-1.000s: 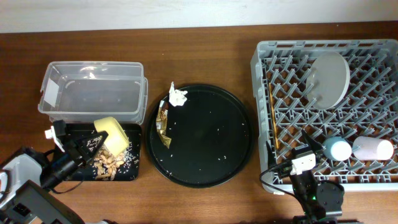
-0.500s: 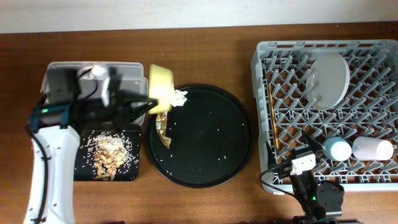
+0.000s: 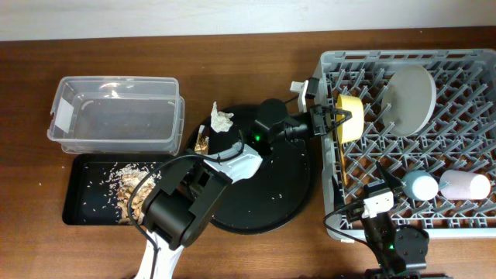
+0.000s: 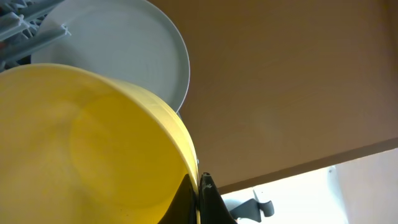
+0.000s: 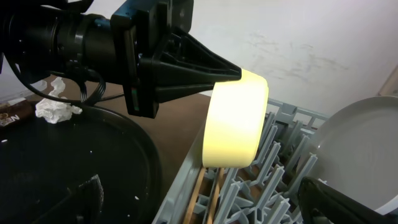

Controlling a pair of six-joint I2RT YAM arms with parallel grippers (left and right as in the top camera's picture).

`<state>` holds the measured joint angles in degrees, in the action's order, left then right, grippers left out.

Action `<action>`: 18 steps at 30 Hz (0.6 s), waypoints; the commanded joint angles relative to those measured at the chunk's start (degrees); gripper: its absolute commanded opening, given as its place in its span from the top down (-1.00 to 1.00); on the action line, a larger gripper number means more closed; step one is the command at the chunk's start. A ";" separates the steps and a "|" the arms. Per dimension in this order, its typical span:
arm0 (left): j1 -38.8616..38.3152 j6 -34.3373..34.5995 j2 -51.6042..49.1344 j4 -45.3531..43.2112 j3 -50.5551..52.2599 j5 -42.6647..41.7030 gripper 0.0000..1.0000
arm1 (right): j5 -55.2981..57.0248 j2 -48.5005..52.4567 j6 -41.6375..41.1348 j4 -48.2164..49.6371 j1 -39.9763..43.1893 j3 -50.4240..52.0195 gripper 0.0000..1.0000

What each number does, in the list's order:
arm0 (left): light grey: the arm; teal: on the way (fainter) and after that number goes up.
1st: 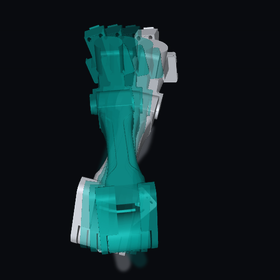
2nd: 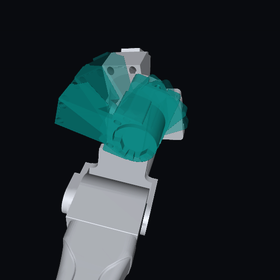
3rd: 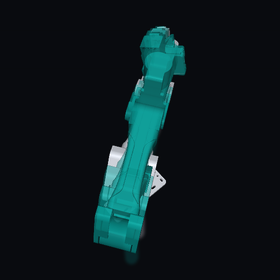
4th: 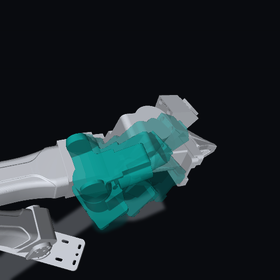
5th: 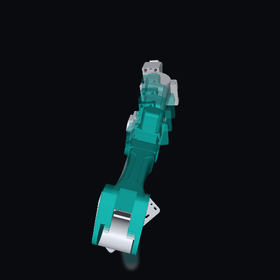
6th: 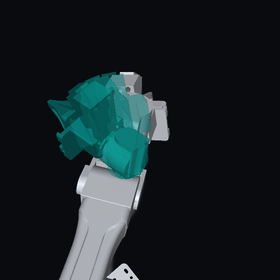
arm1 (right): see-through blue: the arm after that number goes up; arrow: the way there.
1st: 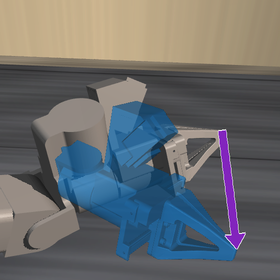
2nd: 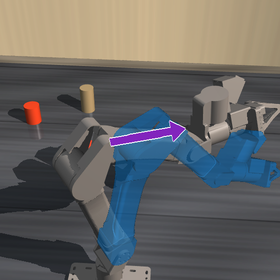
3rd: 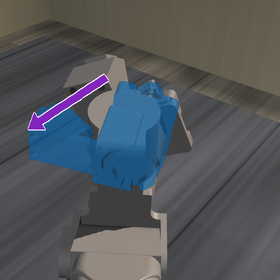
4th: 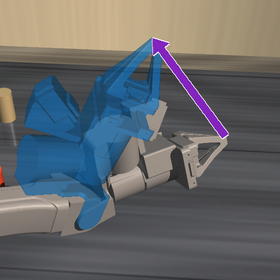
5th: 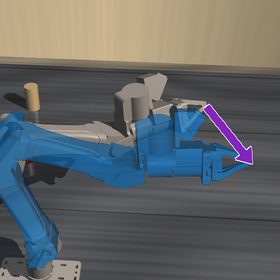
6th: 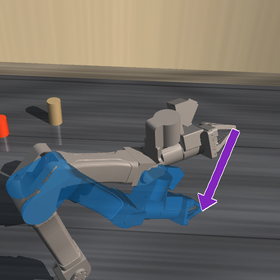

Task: Sort waste into correct bins and load items into the dishwasher rack
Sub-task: 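Carry the empty yellow bowl to the rack and set it upright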

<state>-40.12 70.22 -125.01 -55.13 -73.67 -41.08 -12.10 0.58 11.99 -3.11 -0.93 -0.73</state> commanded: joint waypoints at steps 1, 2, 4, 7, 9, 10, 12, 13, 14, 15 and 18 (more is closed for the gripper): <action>-0.31 0.92 -0.20 0.98 -0.11 0.39 0.99 | -0.31 -0.39 -0.42 -0.07 0.26 0.42 -0.97; 0.37 0.92 -0.20 0.94 -0.11 0.39 0.97 | -0.31 -0.39 -0.42 -0.07 0.24 0.42 -0.97; 2.91 0.92 -0.20 0.76 -0.11 -0.83 0.74 | -0.31 -0.39 -0.42 -0.07 0.24 0.42 -0.97; 6.16 0.92 -0.20 0.81 -0.11 -4.26 0.17 | -0.31 -0.39 -0.42 -0.07 0.24 0.42 -0.97; 7.26 0.94 -0.20 0.76 -0.11 -6.34 -0.55 | -0.31 -0.39 -0.42 -0.07 0.26 0.42 -0.97; 7.74 0.94 -0.20 0.76 -0.11 -6.54 -0.67 | -0.31 -0.39 -0.42 -0.07 0.24 0.42 -0.97; 9.53 0.94 -0.11 0.74 -0.11 -7.19 -0.99 | -0.31 -0.39 -0.42 -0.07 0.26 0.42 -0.97; 10.45 0.94 0.00 0.74 -0.11 -7.82 -0.99 | -0.31 -0.39 -0.42 -0.07 0.24 0.42 -0.97; 12.02 0.94 0.63 0.81 -0.11 -9.35 -0.99 | -0.31 -0.39 -0.42 -0.07 0.26 0.42 -0.97; 13.22 0.94 1.64 1.66 -0.11 -10.64 -0.99 | -0.31 -0.39 -0.39 -0.07 0.26 0.42 -0.97; 18.08 -5.49 11.10 17.22 -0.15 -11.91 -0.99 | -0.31 -0.39 -0.42 -0.07 0.26 0.42 -0.97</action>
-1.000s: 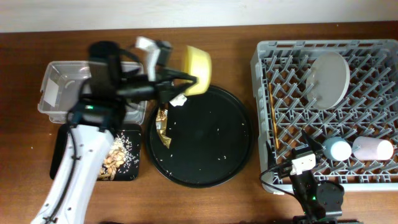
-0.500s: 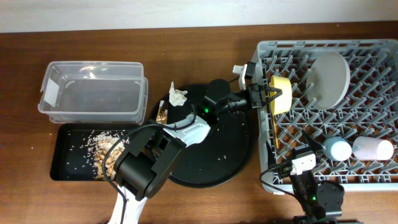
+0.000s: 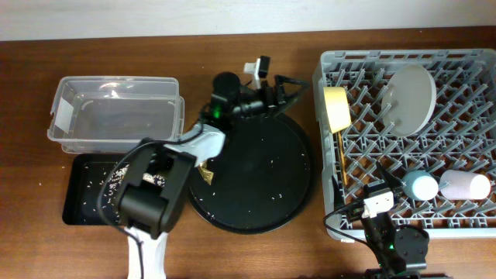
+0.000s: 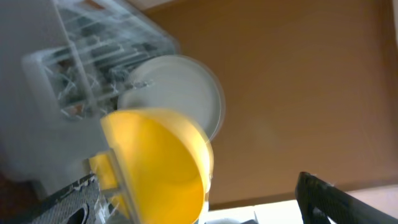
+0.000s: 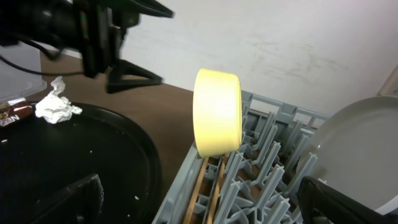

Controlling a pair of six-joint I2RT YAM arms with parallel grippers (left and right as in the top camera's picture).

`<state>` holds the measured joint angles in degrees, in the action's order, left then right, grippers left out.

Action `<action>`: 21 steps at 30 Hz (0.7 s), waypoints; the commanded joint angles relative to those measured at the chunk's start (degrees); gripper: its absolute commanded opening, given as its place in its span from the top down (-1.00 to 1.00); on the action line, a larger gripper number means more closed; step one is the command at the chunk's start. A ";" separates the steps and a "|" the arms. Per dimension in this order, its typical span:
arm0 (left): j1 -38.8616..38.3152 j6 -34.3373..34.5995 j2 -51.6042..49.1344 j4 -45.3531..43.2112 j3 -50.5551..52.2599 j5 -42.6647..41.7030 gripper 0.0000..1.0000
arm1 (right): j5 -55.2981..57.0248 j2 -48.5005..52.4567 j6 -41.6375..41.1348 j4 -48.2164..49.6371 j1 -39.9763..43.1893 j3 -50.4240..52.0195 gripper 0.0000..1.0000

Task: Sort waste into correct bins and load items into the dishwasher rack
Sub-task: 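Carry the empty yellow bowl to the rack and set it upright, then grasp the snack wrapper on the round tray with the left gripper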

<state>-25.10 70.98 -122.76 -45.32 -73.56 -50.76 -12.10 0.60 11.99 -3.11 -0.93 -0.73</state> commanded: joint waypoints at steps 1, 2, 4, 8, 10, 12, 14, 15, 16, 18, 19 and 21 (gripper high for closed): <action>4.59 -12.90 13.81 19.17 -0.28 -0.52 -0.99 | -0.31 -0.42 -0.39 -0.07 0.26 0.42 -0.97; 5.95 -21.99 20.00 34.88 -0.50 4.02 -0.99 | -0.31 -0.42 -0.42 -0.07 0.26 0.42 -0.96; 6.69 -33.99 30.73 61.35 -0.83 20.09 -0.99 | -0.31 -0.42 -0.39 -0.07 0.26 0.42 -0.97; 6.43 -43.67 44.78 95.17 -0.81 53.07 -0.99 | -0.31 -0.42 -0.42 -0.07 0.26 0.42 -0.97; 6.36 -46.93 44.92 102.62 -0.66 53.59 -0.99 | -0.31 -0.42 -0.42 -0.07 0.26 0.42 -0.97; 6.36 -48.04 43.08 105.00 0.52 53.66 -0.98 | -0.31 -0.42 -0.39 -0.07 0.26 0.42 -0.97; 4.59 -48.17 39.91 104.30 3.15 57.27 -0.93 | -0.31 -0.42 -0.42 -0.07 0.26 0.42 -0.97; 1.99 -48.15 36.63 103.91 3.43 60.33 -0.86 | -0.31 -0.42 -0.42 -0.07 0.26 0.42 -0.97; -0.13 -48.15 34.38 102.64 3.43 62.07 -0.85 | -0.31 -0.42 -0.42 -0.07 0.26 0.42 -0.97; -3.30 -47.89 26.64 98.40 3.48 66.38 -0.66 | -0.31 -0.42 -0.42 -0.07 0.26 0.42 -0.97; -3.28 -47.89 22.16 96.28 3.45 66.18 -0.36 | -0.31 -0.42 -0.42 -0.07 0.26 0.42 -0.97; -3.28 -47.89 17.03 93.48 3.45 66.58 -0.19 | -0.31 -0.42 -0.42 -0.07 0.26 0.42 -0.97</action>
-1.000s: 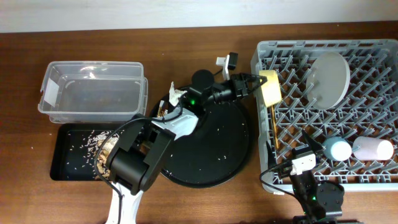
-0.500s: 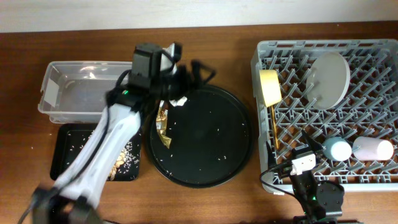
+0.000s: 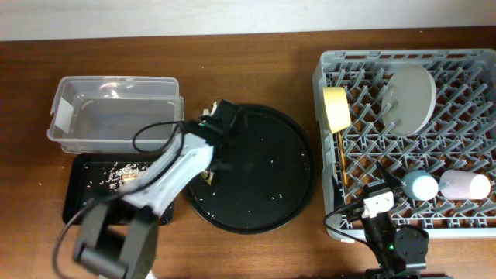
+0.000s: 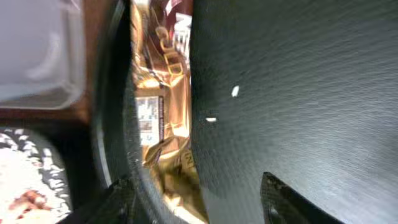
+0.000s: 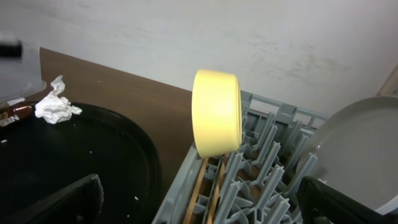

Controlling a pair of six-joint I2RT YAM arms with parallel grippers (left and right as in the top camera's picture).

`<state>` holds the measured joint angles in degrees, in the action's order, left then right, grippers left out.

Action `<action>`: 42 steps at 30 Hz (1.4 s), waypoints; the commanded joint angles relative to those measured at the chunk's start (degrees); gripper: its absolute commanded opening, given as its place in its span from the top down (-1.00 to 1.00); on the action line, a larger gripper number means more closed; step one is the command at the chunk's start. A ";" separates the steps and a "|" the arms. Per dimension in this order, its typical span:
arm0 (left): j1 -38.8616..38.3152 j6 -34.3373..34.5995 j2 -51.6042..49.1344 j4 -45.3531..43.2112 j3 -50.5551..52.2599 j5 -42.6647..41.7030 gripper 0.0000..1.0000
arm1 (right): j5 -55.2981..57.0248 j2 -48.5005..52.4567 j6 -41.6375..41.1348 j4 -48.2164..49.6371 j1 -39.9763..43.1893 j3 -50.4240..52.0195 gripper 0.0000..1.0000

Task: Sort waste into correct bins and load items into the dishwasher rack
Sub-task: 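Grasp the snack wrapper on the round tray with the left gripper, then drop the snack wrapper into the clear plastic container, then grasp the crumpled tissue and drop it into the clear container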

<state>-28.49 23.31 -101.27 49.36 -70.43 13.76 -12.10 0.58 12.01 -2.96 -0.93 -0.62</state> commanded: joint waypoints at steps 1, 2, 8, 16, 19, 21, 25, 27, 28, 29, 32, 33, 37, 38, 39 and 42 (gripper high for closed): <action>0.11 0.28 -7.28 -1.55 0.33 2.60 -0.11 | -0.31 -0.39 -0.44 -0.22 0.26 0.31 -0.97; 0.11 0.70 -8.61 -0.63 0.33 3.13 -0.09 | -0.31 -0.39 -0.42 -0.22 0.26 0.31 -0.97; 0.44 2.08 -2.32 12.33 -13.46 -0.15 0.99 | -0.31 -0.39 -0.44 -0.22 0.24 0.31 -0.97; 20.50 -4.63 2.51 -0.63 -16.74 -6.45 -0.71 | -0.31 -0.39 -0.44 -0.22 0.26 0.31 -0.97; 14.88 -6.97 2.23 -2.60 -16.72 -0.81 -0.71 | -0.31 -0.39 -0.44 -0.22 0.26 0.31 -0.97; 8.70 -16.79 -1.16 -5.64 -16.72 0.24 -0.68 | -0.31 -0.39 -0.44 -0.22 0.26 0.31 -0.97; 5.03 -16.76 -14.58 -10.27 -16.72 3.78 -0.52 | -0.31 -0.39 -0.44 -0.22 0.26 0.31 -0.97; 4.72 -16.76 -16.65 -10.38 -16.72 1.51 -0.39 | -0.31 -0.39 -0.44 -0.22 0.26 0.31 -0.97; 4.57 -16.76 -17.59 -10.80 -16.72 -1.07 -0.23 | -0.31 -0.39 -0.42 -0.22 0.26 0.31 -0.97; 4.59 -16.76 -17.66 -11.13 -16.72 -2.03 0.14 | -0.31 -0.39 -0.44 -0.22 0.26 0.31 -0.97; 3.63 -16.76 -18.60 -10.75 -16.70 -6.47 0.83 | -0.31 -0.39 -0.44 -0.22 0.26 0.31 -0.97; 2.67 -16.15 -19.06 -9.49 -16.70 -8.87 0.99 | -0.31 -0.39 -0.44 -0.22 0.26 0.31 -0.97; 4.39 -13.94 -11.32 3.50 -24.57 -7.89 0.99 | -0.31 -0.39 -0.44 -0.22 0.26 0.31 -0.97; 5.44 -13.86 -9.03 5.53 -26.18 -7.08 0.99 | -0.31 -0.39 -0.44 -0.22 0.26 0.31 -0.97; 8.48 -12.44 -4.70 7.21 -26.75 -2.99 0.99 | -0.31 -0.39 -0.44 -0.22 0.26 0.31 -0.97; 19.41 -12.44 -3.21 7.10 -26.73 -0.59 1.00 | -0.31 -0.39 -0.44 -0.22 0.26 0.31 -0.97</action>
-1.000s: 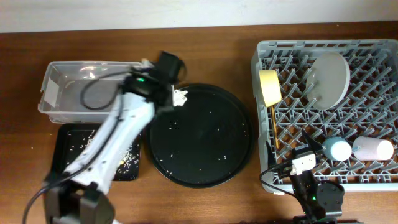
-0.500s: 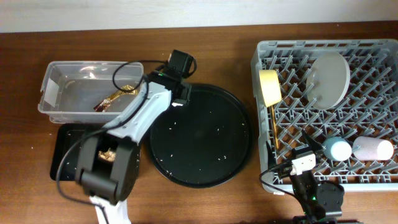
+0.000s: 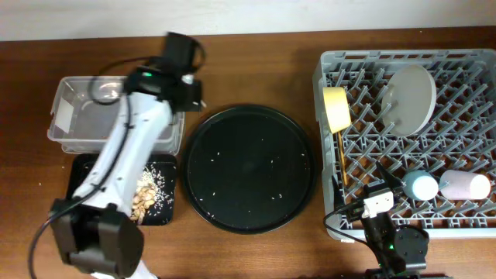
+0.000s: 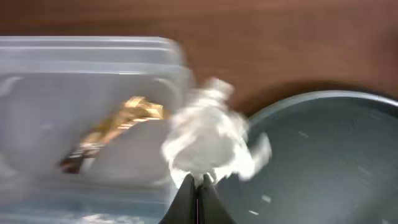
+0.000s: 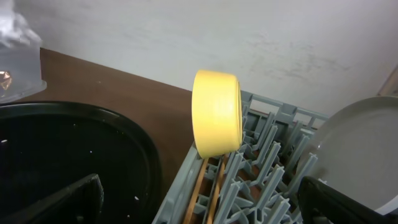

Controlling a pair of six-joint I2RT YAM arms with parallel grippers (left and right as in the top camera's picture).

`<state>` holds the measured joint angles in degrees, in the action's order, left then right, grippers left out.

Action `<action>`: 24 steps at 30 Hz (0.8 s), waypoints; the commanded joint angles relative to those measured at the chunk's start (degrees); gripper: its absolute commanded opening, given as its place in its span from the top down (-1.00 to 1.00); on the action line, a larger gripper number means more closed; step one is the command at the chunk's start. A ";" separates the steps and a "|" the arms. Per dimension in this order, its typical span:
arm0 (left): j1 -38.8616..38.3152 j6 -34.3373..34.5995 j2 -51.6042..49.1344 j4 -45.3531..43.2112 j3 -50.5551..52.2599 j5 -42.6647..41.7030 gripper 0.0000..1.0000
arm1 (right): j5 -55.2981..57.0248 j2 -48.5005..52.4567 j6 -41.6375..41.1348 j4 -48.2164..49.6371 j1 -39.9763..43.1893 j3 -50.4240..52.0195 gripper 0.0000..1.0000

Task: Sort waste into correct bins and load items into the dishwasher rack

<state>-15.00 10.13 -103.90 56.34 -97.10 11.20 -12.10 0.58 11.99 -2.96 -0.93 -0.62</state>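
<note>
My left gripper (image 4: 198, 183) is shut on a crumpled white tissue (image 4: 211, 140) at the right edge of the clear plastic bin (image 3: 77, 132). A gold wrapper (image 4: 118, 121) lies inside that bin. The round black tray (image 3: 248, 167) holds only crumbs. In the grey dishwasher rack (image 3: 465, 66) a yellow bowl (image 3: 335, 108) stands on edge, with a grey plate (image 3: 411, 97), two cups (image 3: 422, 186) and chopsticks (image 3: 343, 159). My right gripper (image 5: 199, 211) rests open at the rack's near left corner, holding nothing.
A black rectangular tray (image 3: 81, 209) with food scraps lies in front of the clear bin, left of the round tray. The left arm (image 3: 132, 147) stretches over both. Brown table (image 3: 256, 70) shows between bin and rack.
The left gripper was down at the round tray's left rim by the gold wrapper. Now the wrapper lies in the clear bin and the gripper is shut on the tissue at the bin's edge.
First my left gripper held the yellow bowl at the rack. Then the bowl stood alone in the rack and the gripper was back over the tray's far rim. Then it was at the wrapper. Now wrapper and tissue are off the tray. The right arm stayed still.
</note>
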 commanded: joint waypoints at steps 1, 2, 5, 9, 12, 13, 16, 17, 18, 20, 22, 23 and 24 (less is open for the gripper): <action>8.79 0.74 -0.59 -0.33 -0.07 1.90 0.99 | -0.31 -0.39 -0.42 -0.22 0.26 0.31 -0.97; 10.51 0.74 -0.66 -0.63 -0.07 1.68 0.91 | -0.31 -0.39 -0.42 -0.22 0.26 0.31 -0.97; 11.98 0.70 0.20 5.51 -1.18 1.68 -0.86 | -0.31 -0.39 -0.42 -0.22 0.26 0.31 -0.97; 11.69 0.72 9.46 19.98 -14.71 -2.29 -0.99 | -0.31 -0.39 -0.42 -0.22 0.26 0.31 -0.97; 11.69 0.74 20.55 27.69 -14.95 -5.11 -0.99 | -0.31 -0.39 -0.42 -0.22 0.26 0.31 -0.97; 11.69 0.74 23.65 30.08 -14.95 -6.99 -0.99 | -0.31 -0.39 -0.42 -0.22 0.24 0.31 -0.97; 11.69 0.74 30.16 33.92 -14.93 -10.45 -0.99 | -0.31 -0.37 -0.42 -0.22 0.26 0.31 -0.97; 11.69 0.74 32.57 34.01 -14.93 -10.43 -0.99 | -0.31 -0.39 -0.42 -0.22 0.26 0.31 -0.97; 11.69 0.72 33.70 34.03 -14.93 -10.40 -0.99 | -0.31 -0.37 -0.39 -0.22 0.24 0.31 -0.97; 11.69 0.72 35.41 34.14 -14.93 -10.40 -0.99 | -0.31 -0.39 -0.42 -0.22 0.26 0.31 -0.97; 10.99 0.68 36.24 37.62 -14.93 -10.10 -0.99 | -0.31 -0.39 -0.42 -0.22 0.26 0.31 -0.97; 10.43 0.68 36.85 40.06 -14.91 -10.14 -0.99 | -0.31 -0.37 -0.42 -0.22 0.24 0.31 -0.97; 9.66 0.66 38.25 39.91 -14.80 -8.35 -0.99 | -0.31 -0.37 -0.42 -0.22 0.24 0.31 -0.97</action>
<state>-4.10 10.52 -68.05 96.16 -111.70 1.58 -12.10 0.58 11.97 -2.96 -0.93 -0.62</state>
